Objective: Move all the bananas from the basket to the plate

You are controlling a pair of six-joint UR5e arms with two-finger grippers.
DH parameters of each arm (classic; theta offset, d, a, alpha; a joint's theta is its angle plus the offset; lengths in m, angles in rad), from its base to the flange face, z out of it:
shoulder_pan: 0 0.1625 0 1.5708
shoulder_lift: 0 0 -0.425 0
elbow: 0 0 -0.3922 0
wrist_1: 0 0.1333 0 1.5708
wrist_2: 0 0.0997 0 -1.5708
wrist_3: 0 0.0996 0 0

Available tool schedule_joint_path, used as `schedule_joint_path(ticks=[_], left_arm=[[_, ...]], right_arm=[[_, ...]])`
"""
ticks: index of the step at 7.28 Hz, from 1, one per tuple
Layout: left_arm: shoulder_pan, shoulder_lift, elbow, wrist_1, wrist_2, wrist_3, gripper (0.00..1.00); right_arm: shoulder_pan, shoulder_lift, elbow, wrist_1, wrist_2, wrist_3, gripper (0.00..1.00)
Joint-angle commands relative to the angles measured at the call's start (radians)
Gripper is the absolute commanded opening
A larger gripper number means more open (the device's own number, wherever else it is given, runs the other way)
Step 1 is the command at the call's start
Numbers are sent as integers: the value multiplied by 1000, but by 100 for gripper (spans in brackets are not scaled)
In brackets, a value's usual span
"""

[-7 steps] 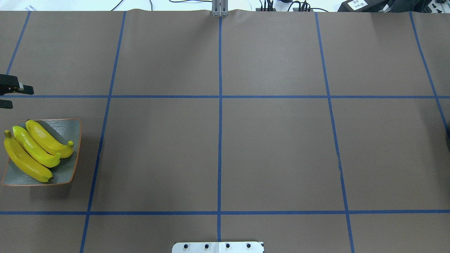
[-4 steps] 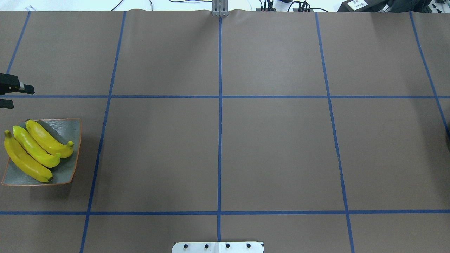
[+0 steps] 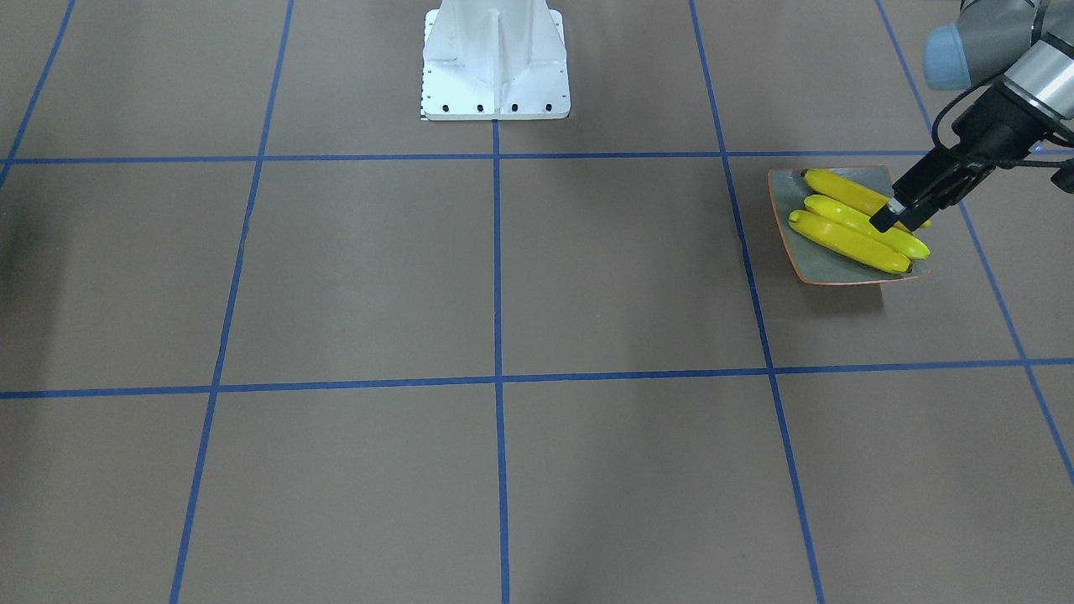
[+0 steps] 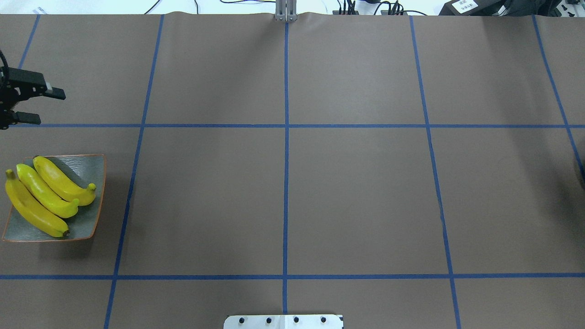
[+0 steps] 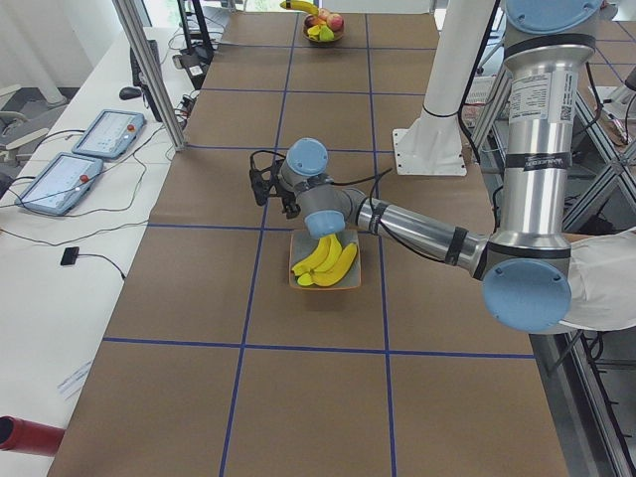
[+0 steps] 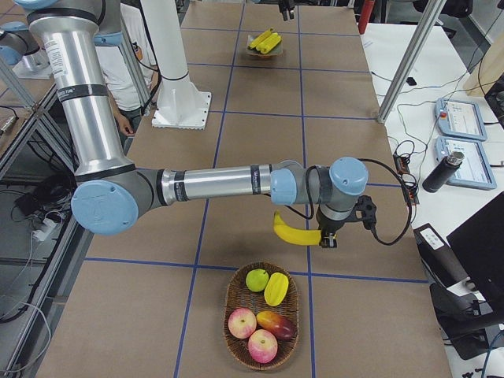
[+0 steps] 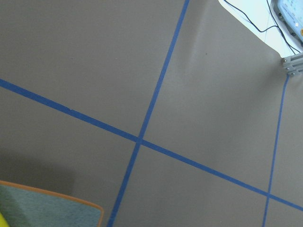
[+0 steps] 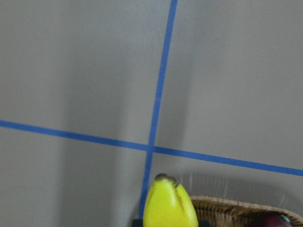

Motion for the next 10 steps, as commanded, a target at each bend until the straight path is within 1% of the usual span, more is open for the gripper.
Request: schedule_joint_path(ticks=[1,2,3,4,5,6,7,8,9,10], left_arm=[[15,-141,1,113,7,-86,100],[37,-218,4,163,11,-136,100],[77,-306,4,217,72,-214,100],[122,-368,5,259,123,-271,100],[164,-408,13,265,175,-320,100],[193,-456,34,265,212,-362,100],[210,-505,57,265,234,-423,100],[251,-560,82,265,307,-480,100],[287,-574,91,265,349,-485,100],[314,-611,117,265,401,-491,100]], right_arm=[[-138,62,132,1,16,453,0],[-199,108,168,1,16,668,0],[-264,158,192,1,13,878,0],[-310,203,205,3,13,1023,0],[-353,243,212,9,9,1147,0],[-397,280,229,10,-12,1203,0],[-452,321,226,10,-63,1298,0],[-494,367,219,10,-132,1412,0],[-511,384,217,12,-144,1528,0],[-525,415,214,12,-166,1647,0]])
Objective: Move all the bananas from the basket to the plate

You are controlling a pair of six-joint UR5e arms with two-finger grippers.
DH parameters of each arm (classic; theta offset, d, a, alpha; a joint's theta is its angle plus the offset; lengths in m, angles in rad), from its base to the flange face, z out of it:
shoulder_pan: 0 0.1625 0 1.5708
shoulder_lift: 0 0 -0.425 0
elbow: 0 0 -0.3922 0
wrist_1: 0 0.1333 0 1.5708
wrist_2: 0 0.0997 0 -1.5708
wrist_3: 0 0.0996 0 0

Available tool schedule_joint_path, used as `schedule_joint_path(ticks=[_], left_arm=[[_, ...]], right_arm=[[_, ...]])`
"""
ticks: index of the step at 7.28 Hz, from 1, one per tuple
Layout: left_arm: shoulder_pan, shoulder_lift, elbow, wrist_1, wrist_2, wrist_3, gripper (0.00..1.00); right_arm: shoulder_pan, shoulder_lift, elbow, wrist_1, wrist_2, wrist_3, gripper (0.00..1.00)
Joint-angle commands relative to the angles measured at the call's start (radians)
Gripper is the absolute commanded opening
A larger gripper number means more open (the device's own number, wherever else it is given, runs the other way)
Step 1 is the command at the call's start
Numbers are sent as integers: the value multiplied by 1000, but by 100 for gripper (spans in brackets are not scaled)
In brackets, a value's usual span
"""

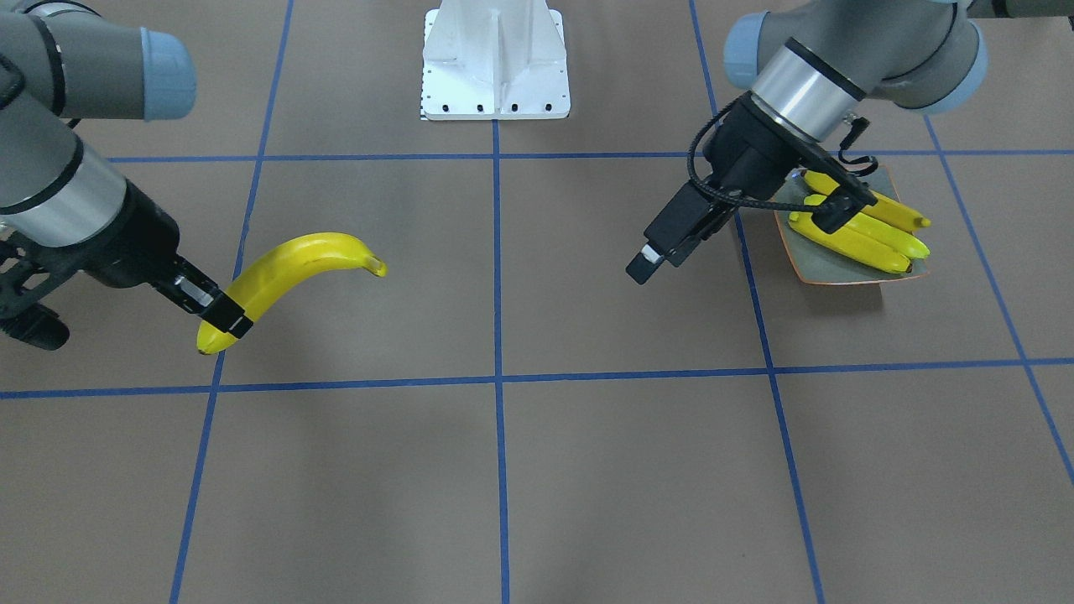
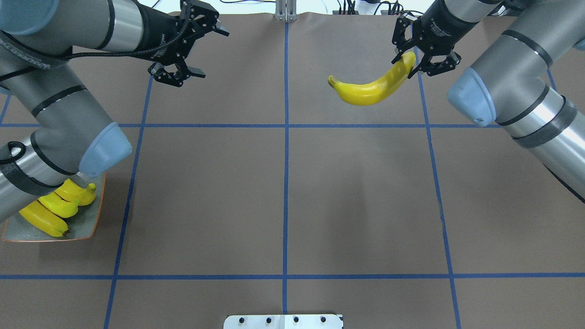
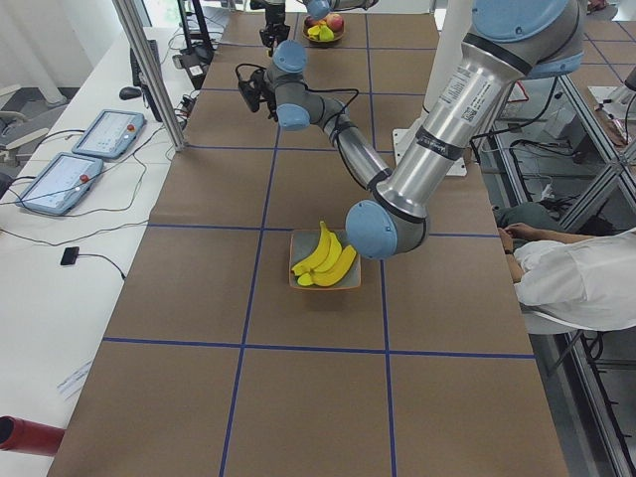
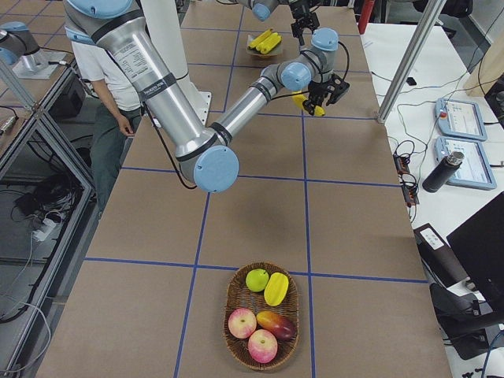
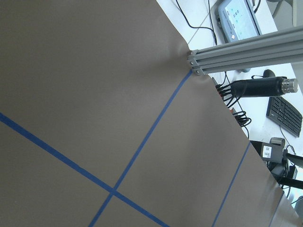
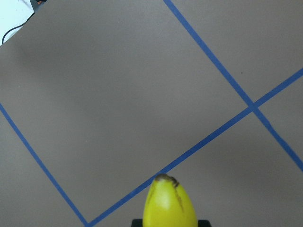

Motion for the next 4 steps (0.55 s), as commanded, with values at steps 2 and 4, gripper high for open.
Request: schedule_joint_path(ticks=[2,4], left_arm=[[67,-114,82,-11,128,-84,100],[89,-145,102,-41,207,-124,100]], right_arm=[[-73,64,-19,87,-90,386,0],[-90,77,-56,201,-97,557,0]])
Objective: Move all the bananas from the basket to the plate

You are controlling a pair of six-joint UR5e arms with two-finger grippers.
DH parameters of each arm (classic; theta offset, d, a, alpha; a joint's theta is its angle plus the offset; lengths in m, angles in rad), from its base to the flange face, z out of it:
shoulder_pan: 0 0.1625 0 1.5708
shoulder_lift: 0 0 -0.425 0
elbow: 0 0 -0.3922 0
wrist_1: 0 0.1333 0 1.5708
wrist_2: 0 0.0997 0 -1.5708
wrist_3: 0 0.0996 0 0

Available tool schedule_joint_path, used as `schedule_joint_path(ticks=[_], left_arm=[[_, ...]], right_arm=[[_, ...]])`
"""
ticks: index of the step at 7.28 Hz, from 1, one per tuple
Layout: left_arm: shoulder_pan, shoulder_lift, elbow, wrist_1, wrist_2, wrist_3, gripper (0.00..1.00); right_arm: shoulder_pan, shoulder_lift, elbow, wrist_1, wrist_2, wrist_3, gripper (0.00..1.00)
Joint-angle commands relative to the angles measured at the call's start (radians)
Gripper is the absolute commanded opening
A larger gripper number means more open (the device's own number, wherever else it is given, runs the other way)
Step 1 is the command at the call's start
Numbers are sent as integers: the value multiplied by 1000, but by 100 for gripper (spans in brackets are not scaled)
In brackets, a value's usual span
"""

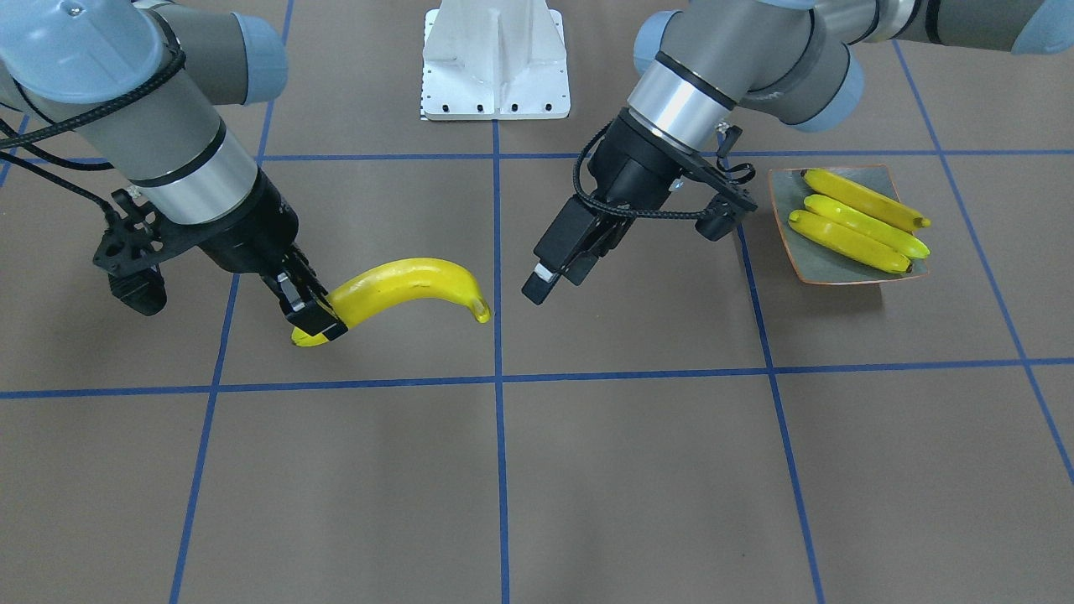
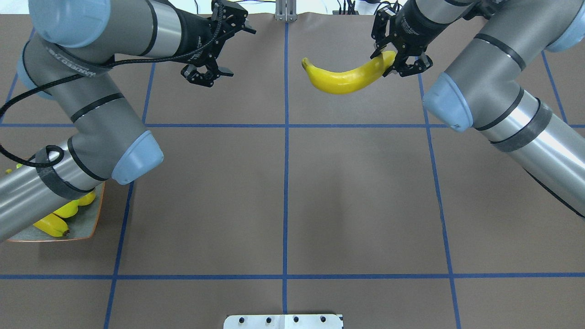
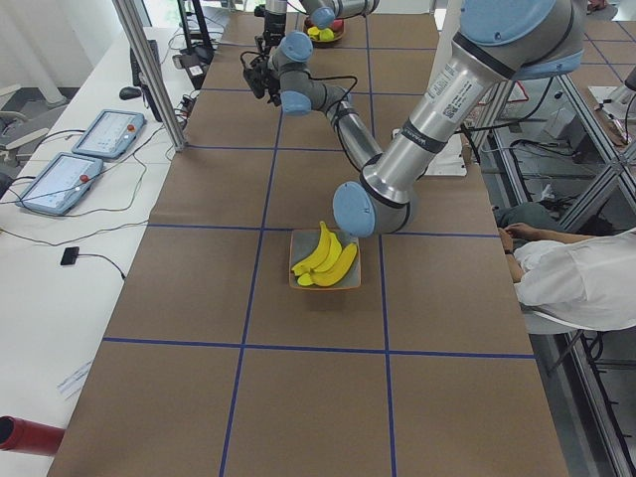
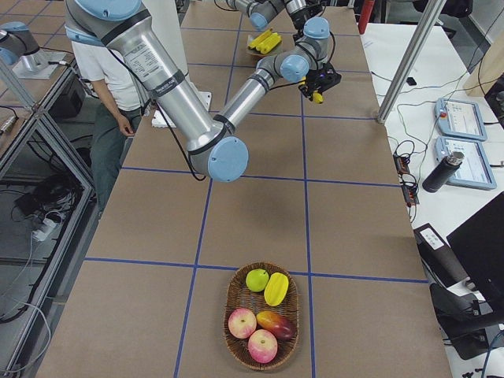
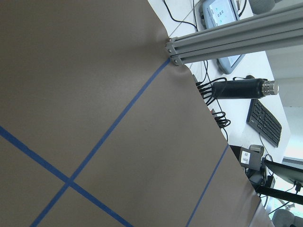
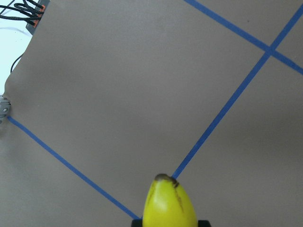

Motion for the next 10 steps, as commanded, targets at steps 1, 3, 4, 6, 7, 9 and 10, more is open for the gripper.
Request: schedule_joint_path(ticks=[1,3,4,6,7,9,10], left_arm=[[13,-20,13,-29,44,-26,100],[30,-18,51,-102,113,-29,99],[56,-17,70,-148,164,-28,99],[58,-17,73,-167,176,-28,99],[67,-11,75,-199,202,-26,99],[82,-9,73,-208,210,-26,94],[82,-8,73,-210,210,-26,85]], right_arm=[[-13,15,-16,73,-7,135,0],[-12,36,-18,74,-1,177,0],[-12,49,-18,77,5,204,0],[-12,55,-22,79,22,220,0],[-12,56,-22,79,23,236,0],[-12,64,-24,79,23,259,0],[-12,66,-24,79,23,267,0]])
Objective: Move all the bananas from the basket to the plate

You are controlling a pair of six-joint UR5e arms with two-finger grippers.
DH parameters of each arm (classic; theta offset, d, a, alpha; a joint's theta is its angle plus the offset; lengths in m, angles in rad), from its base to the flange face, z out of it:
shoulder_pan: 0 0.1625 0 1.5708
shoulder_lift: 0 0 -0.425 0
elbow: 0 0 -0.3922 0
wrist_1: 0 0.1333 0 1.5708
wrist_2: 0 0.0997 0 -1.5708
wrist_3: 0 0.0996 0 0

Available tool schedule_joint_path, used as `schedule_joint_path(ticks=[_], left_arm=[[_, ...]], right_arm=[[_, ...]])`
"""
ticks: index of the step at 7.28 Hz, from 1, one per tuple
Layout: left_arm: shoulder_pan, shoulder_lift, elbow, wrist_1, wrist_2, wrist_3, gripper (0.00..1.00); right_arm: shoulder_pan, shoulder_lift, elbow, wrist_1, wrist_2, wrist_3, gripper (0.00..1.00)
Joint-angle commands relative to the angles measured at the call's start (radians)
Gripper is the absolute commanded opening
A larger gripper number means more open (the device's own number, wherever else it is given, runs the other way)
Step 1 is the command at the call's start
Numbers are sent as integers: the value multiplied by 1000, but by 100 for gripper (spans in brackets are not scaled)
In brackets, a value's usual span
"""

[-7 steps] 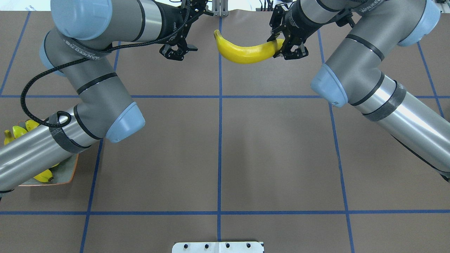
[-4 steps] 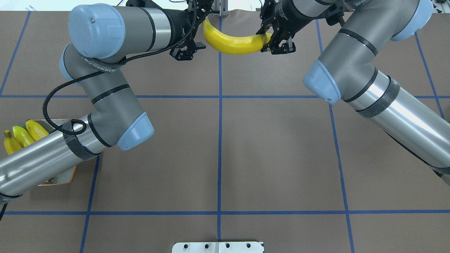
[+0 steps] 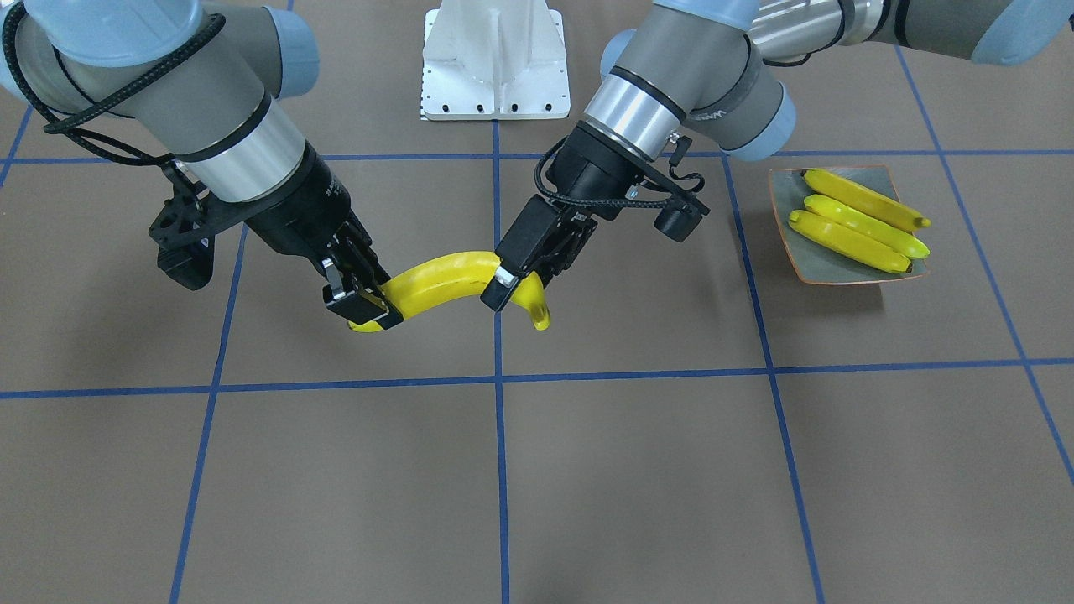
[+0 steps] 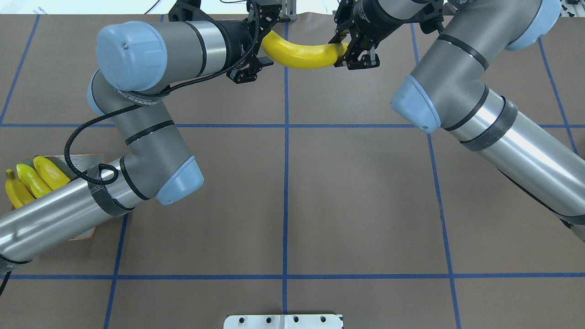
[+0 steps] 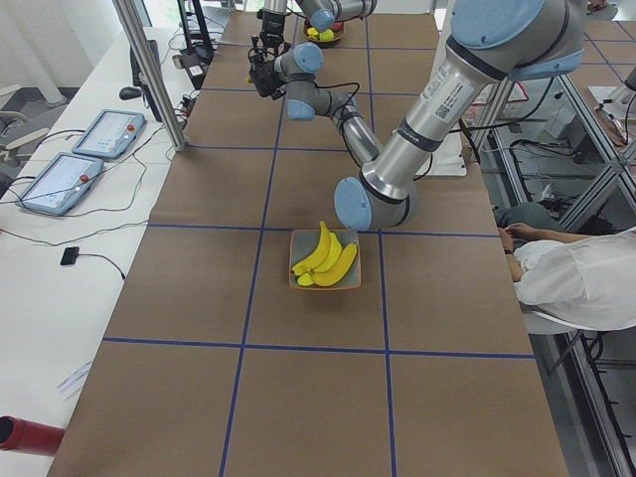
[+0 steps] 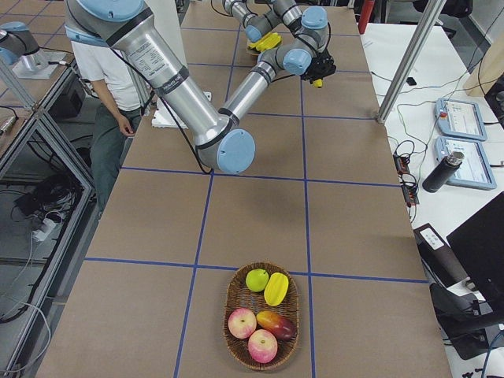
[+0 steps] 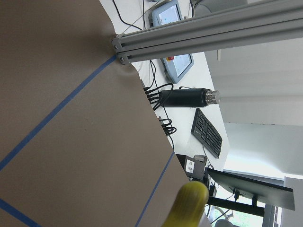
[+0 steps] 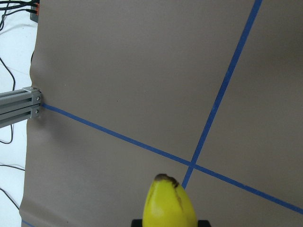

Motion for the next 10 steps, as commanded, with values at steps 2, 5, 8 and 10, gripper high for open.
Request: schedule_joint_path(ticks=[2,5,8,10], left_arm=[[4,0,-4,-14,3,-1,55],[13,2,-8,-26,3,0,0],[13,3,-11,-27,3,2,0],[13,5,-14,-27,3,5,0]], right_arm=[[0,4,-3,0,0,25,0],[2,24,-19,3,0,42,0],[3,12,-22,69,-17,30,100],[5,10,-22,69,-15,25,100]])
